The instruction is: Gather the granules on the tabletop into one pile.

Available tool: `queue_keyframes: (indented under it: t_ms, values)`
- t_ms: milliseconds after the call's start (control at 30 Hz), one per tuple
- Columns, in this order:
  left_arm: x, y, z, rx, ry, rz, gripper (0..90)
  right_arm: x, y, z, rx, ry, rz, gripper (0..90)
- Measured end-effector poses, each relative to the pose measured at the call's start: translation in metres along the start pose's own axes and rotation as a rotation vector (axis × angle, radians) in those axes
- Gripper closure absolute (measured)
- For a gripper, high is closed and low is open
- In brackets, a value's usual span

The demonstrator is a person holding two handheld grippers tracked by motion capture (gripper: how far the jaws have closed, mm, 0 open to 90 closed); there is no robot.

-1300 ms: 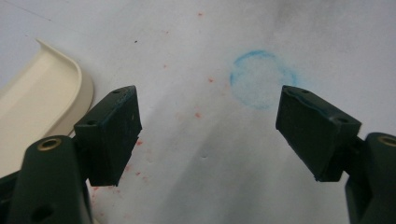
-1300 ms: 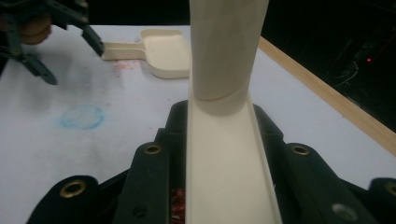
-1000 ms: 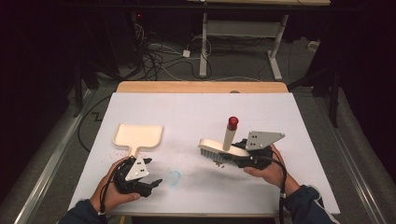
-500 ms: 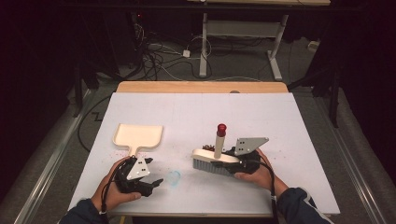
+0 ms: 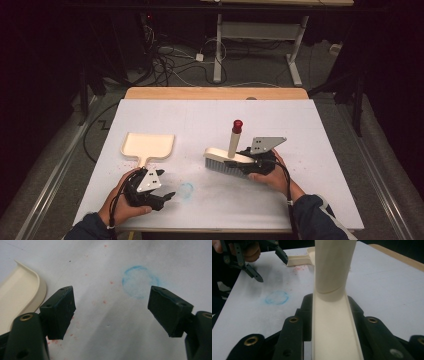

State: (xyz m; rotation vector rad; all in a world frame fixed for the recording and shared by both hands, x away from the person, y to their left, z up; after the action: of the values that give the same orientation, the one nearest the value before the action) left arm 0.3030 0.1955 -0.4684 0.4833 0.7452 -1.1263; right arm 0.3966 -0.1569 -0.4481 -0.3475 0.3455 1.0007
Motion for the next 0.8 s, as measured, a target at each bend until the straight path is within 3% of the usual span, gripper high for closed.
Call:
queue_keyframes:
  t_ms: [167, 367, 600, 800]
  values:
    - [-0.003, -0.001, 0.0, 0.003, -0.013, 0.01, 21.2, -0.024, 0.003, 0.016, -0.015, -0.017, -0.044, 67.3]
    - [-0.007, -0.001, 0.0, 0.003, -0.021, 0.021, 21.2, -0.065, 0.003, 0.028, 0.008, 0.01, -0.107, 67.3]
    - [-0.009, 0.0, -0.001, -0.002, -0.032, 0.032, 21.2, -0.11, 0.003, 0.02, 0.044, 0.072, -0.182, 67.2]
    - [-0.011, 0.0, 0.0, 0.001, -0.033, 0.042, 21.2, -0.147, 0.006, 0.011, 0.064, 0.152, -0.178, 67.2]
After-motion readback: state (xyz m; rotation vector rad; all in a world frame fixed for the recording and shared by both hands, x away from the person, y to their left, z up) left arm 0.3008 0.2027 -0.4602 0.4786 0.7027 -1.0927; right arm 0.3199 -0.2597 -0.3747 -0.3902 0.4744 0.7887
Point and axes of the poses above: each handheld gripper's, and its own axes: x roughly forward along the jaws, z roughly out of its top, y roughly to its left, the point moved 1 cm from there along x, roughly forward along the jaws, and after that the axes turned 15 degrees about -z, right-handed, at the moved point
